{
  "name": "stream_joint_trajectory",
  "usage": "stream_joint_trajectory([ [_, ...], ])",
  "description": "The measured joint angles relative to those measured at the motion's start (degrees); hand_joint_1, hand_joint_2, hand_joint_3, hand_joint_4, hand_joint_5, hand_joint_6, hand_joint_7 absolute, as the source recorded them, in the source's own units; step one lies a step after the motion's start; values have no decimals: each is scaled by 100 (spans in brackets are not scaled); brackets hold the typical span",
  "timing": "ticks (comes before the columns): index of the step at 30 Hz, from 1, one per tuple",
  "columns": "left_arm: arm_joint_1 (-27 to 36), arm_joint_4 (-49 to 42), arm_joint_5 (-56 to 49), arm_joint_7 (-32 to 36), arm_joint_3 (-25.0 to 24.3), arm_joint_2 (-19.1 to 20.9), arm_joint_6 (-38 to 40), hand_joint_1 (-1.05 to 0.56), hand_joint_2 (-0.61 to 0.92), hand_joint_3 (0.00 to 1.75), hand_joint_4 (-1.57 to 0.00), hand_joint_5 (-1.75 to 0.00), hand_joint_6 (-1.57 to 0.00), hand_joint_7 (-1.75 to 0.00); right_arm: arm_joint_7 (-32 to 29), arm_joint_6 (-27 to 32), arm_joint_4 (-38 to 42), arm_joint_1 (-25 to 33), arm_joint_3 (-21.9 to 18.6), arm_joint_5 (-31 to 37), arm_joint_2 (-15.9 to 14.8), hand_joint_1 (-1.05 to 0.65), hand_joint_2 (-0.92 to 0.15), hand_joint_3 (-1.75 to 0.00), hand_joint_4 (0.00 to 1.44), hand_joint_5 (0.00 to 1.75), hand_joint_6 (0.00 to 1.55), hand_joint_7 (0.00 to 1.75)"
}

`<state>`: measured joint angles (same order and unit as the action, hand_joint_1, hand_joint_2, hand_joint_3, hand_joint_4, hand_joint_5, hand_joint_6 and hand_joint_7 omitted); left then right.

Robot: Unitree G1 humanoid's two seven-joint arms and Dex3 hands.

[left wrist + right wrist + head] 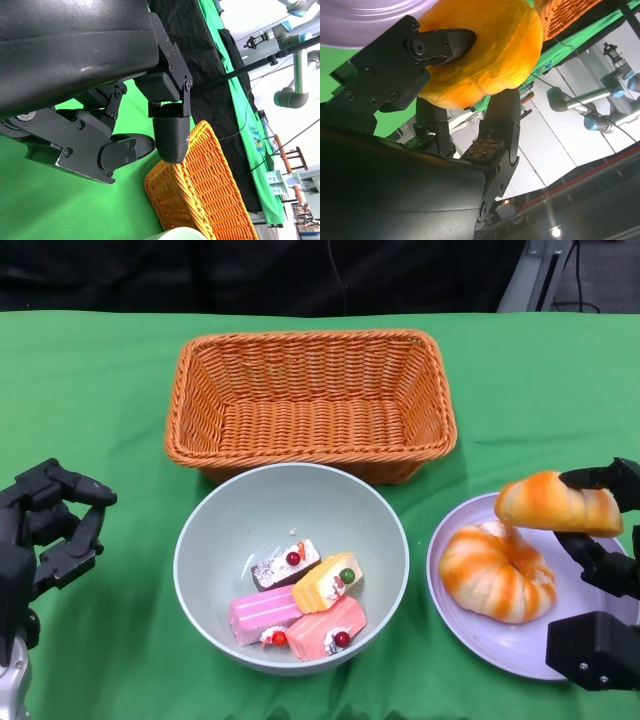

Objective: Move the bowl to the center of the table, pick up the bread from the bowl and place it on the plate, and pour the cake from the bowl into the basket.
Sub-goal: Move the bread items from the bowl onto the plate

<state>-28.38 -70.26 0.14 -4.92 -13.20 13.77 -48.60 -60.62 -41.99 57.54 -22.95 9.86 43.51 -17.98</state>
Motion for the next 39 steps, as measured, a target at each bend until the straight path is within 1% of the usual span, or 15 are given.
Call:
stream_joint_trajectory([
  [3,0,9,-1,1,2,0,-1,-8,75,75,-77,-170,-80,-120,-130,-9,301,-50,107,0,-9,8,-48,-66,82,137,91,87],
  [6,0,11,-1,1,2,0,-8,-9,75,75,-77,-169,-79,-121,-313,-6,543,-117,253,5,-21,6,-49,-63,82,137,91,85],
  [11,0,13,0,0,2,0,-21,-10,74,75,-79,-169,-80,-121,-547,108,760,-198,422,7,-24,7,-51,-58,84,130,95,76],
  [15,0,17,-1,0,6,0,-37,-9,74,76,-78,-169,-79,-120,-550,195,849,-205,512,-27,-24,4,-55,-51,83,126,98,70],
  [17,0,18,-1,0,8,0,-37,-9,74,76,-78,-169,-80,-120,-497,196,861,-204,519,-116,-24,4,-60,-42,83,125,101,62],
  [20,0,21,0,-1,5,0,-38,-9,74,75,-78,-168,-80,-120,-336,195,859,-203,519,-245,-25,4,-65,-31,84,118,105,52],
  [22,0,22,0,-1,5,0,-39,-9,74,75,-78,-168,-80,-120,-235,201,847,-200,520,-315,-26,5,-68,-24,87,107,108,45],
  [23,0,22,-1,0,7,0,-40,-9,75,75,-79,-168,-80,-120,-202,232,821,-193,526,-327,-34,5,-70,-17,87,95,110,37],
  [24,0,23,-2,0,9,0,-42,-8,75,75,-79,-168,-80,-120,-179,281,785,-182,537,-334,-46,5,-71,-15,87,89,110,33],
  [28,0,23,-4,0,13,0,-43,-9,76,74,-77,-168,-80,-119,-91,462,587,-109,669,-326,-143,-1,-72,-9,77,55,103,15],
  [30,0,24,-5,0,14,0,-46,-8,76,73,-77,-168,-80,-120,56,481,427,-37,708,-345,-216,-8,-73,-9,70,44,97,9],
  [32,0,25,-5,1,16,0,-49,-8,76,73,-78,-167,-80,-119,259,488,245,78,710,-416,-277,-17,-73,-9,68,34,94,5],
  [35,0,28,-5,1,22,0,-50,-8,77,72,-78,-166,-80,-119,512,460,-5,210,703,-503,-327,-26,-74,-10,65,27,89,1],
  [39,0,31,-4,0,22,0,-54,-8,77,72,-77,-166,-80,-119,811,455,-339,420,690,-616,-353,-29,-76,-11,62,20,83,0],
])
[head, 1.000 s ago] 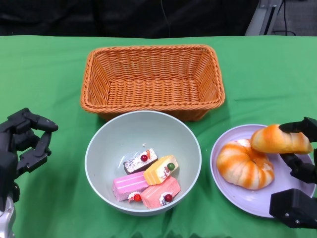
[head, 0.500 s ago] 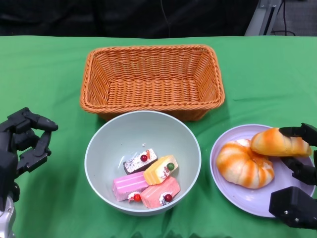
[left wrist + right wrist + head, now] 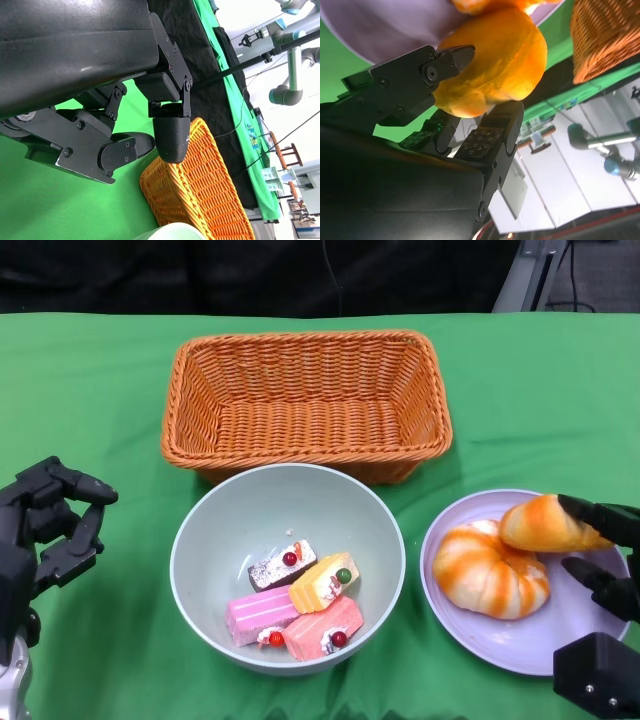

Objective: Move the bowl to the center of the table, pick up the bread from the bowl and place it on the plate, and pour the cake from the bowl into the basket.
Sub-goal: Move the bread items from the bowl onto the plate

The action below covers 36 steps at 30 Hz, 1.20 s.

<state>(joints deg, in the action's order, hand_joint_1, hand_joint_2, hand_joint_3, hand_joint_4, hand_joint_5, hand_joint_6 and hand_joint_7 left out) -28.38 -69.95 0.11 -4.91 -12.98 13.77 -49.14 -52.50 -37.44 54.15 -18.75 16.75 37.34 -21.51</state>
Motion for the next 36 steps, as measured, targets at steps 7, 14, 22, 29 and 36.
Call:
stream_joint_trajectory([
  [7,0,0,-2,1,4,0,-2,-8,77,71,-78,-167,-80,-119,81,16,-338,188,-22,-19,-1,-30,-76,-11,55,13,75,0],
  [14,0,0,-22,25,38,0,-2,-7,77,71,-78,-165,-80,-120,86,-21,-430,284,-82,-20,8,-30,-76,-12,46,7,62,0],
  [22,0,0,-15,24,42,0,-2,-8,77,70,-77,-167,-80,-119,-106,-28,-553,313,-89,16,54,-32,-75,-17,38,3,54,0],
  [29,0,0,-14,23,55,0,-2,-8,77,69,-76,-168,-80,-119,-144,-51,-609,329,-96,13,63,-33,-74,-23,36,2,49,0],
  [36,0,-1,-41,25,107,1,-2,-9,77,70,-78,-166,-81,-118,-47,-132,-911,437,-172,-29,64,-46,-65,-50,42,5,48,0],
])
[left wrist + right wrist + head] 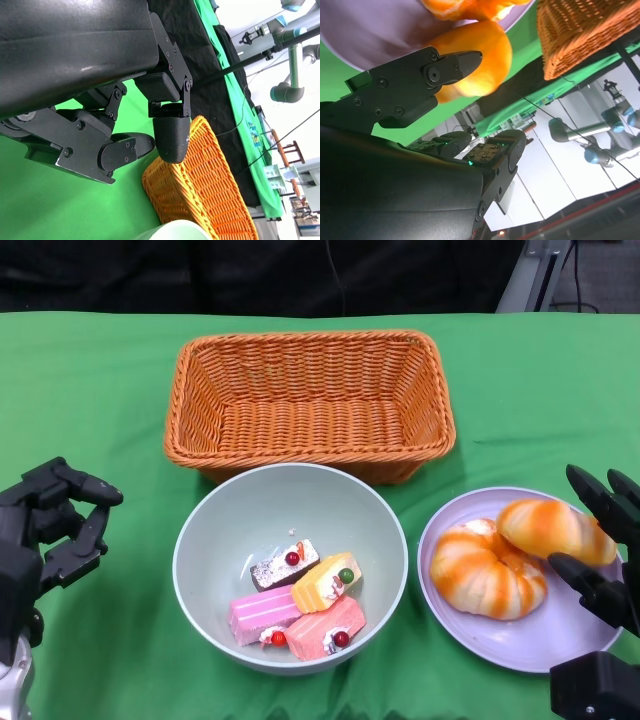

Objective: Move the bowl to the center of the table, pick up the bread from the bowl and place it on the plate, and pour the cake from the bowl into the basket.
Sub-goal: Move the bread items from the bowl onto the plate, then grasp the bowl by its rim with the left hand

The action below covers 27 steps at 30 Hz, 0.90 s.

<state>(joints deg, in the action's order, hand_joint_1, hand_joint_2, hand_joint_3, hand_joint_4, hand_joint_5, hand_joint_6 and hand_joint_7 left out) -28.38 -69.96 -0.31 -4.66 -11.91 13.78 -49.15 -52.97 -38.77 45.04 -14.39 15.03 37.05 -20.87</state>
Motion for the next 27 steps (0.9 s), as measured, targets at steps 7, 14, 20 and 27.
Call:
stream_joint_trajectory([
  [7,0,0,-19,36,15,2,-1,-9,76,71,-78,-164,-81,-119,750,-853,-588,204,-149,-692,154,-44,-55,-76,50,10,49,1],
  [14,0,-4,-7,30,14,13,-10,-8,77,70,-78,-165,-80,-119,2706,-658,-1949,779,-413,-2486,542,-34,-53,-79,74,23,66,9],
  [20,0,-4,-10,22,18,13,-13,-8,77,69,-79,-165,-80,-118,3525,-553,-2581,965,-727,-3145,974,-18,-47,-99,70,95,78,43],
  [27,0,-4,-10,15,22,19,-18,-8,78,69,-79,-165,-80,-119,4163,-701,-2760,997,-988,-3478,1329,-15,-44,-104,74,114,71,81],
])
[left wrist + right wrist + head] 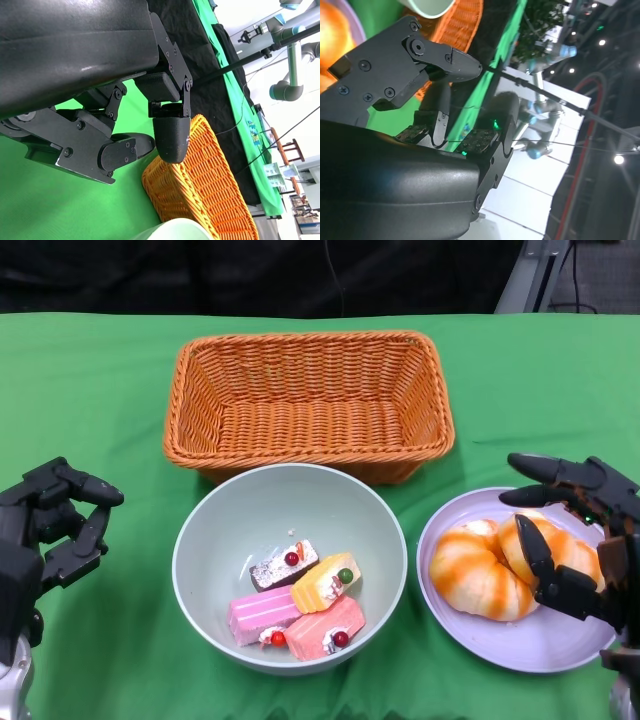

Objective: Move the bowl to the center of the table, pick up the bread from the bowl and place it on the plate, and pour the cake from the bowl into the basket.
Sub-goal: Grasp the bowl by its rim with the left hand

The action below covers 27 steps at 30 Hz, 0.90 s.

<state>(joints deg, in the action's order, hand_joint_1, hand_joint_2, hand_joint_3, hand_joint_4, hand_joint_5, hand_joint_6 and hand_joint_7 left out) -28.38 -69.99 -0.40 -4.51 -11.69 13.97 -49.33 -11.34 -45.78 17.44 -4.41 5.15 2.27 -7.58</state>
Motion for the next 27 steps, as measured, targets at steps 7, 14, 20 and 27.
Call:
stream_joint_trajectory([
  [7,1,0,-15,0,31,16,-13,-10,78,68,-79,-163,-80,-118,946,357,-564,217,-13,-750,141,-8,-41,-118,75,143,71,115],
  [14,5,116,16,-288,51,16,-337,-12,84,54,-80,-148,-82,-103,1718,811,-718,264,-123,-1133,160,-7,-44,-125,74,174,57,164],
  [20,76,493,37,-938,242,98,-792,-32,90,14,-77,-55,-88,-14,1891,1130,-726,347,-177,-1133,314,-8,-46,-124,70,175,52,165],
  [27,559,1486,305,-1883,502,399,-1243,-46,92,6,-60,-3,-64,0,1966,1248,-724,360,-344,-1159,520,-8,-49,-125,69,175,50,164],
])
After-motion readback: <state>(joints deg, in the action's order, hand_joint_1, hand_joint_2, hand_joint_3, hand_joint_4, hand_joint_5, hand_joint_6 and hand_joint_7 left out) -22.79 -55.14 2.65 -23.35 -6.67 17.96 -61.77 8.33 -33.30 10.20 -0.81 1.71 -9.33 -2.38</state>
